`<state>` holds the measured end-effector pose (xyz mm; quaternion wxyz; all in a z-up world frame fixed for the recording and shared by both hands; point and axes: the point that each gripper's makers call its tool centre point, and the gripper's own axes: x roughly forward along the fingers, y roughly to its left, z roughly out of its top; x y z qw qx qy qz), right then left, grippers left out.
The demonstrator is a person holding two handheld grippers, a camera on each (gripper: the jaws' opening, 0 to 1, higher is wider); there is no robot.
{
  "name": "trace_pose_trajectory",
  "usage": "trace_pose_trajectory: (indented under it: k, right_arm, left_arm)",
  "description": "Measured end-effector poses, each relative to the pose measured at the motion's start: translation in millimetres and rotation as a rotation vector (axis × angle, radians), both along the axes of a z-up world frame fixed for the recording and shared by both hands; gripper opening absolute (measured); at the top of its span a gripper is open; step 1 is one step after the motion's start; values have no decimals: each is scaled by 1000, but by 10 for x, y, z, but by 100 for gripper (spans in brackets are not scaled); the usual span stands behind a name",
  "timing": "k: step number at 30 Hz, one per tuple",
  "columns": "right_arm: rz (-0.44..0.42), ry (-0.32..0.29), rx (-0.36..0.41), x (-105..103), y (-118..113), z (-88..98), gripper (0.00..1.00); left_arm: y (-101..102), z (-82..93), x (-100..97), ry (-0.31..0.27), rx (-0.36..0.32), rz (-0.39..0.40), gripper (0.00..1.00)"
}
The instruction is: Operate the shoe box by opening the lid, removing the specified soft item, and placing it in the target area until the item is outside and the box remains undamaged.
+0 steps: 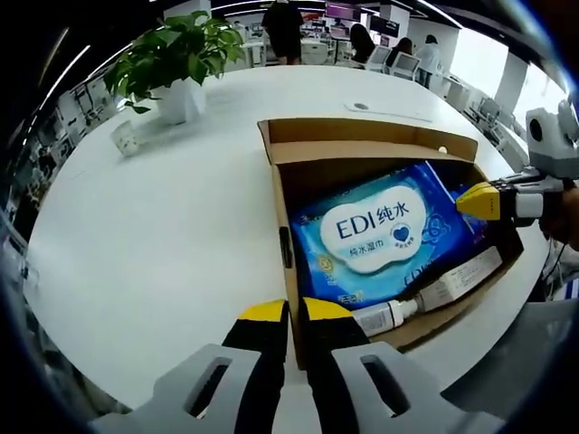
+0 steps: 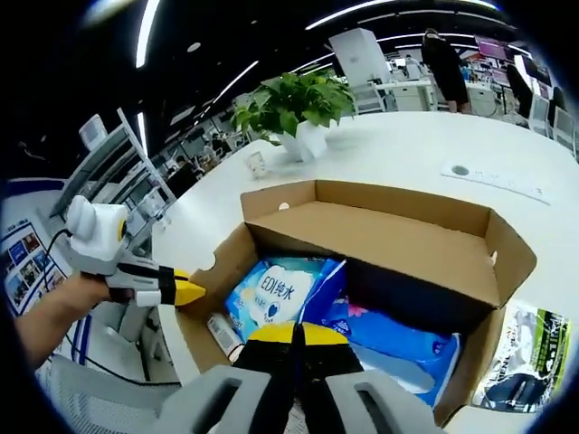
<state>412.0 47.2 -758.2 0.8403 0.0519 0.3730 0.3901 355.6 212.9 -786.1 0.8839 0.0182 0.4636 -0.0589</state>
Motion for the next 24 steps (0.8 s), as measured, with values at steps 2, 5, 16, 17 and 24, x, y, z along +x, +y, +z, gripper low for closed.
trace_pose_trajectory:
  k: [2,5,16,17,24]
  right_arm:
    - [-17,12,16,40,-61,51,0]
    - [-31,25,18,81,-126,29,0]
    - [41,84,-6,-159,-35,-201,1]
    - [49,91,-7,-182,-22,-218,3]
    - [57,121,-4,-236,-8,-323,9]
  left_arm:
    - [-4,1,-4,4,4,-3,4]
    - [-6,0,-7,8,11,-11,4]
    - [0,-18,-5,8,7,-7,4]
    - [-1,-20,-5,8,7,-7,4]
    - [1,-40,-4,11,1,-4,4]
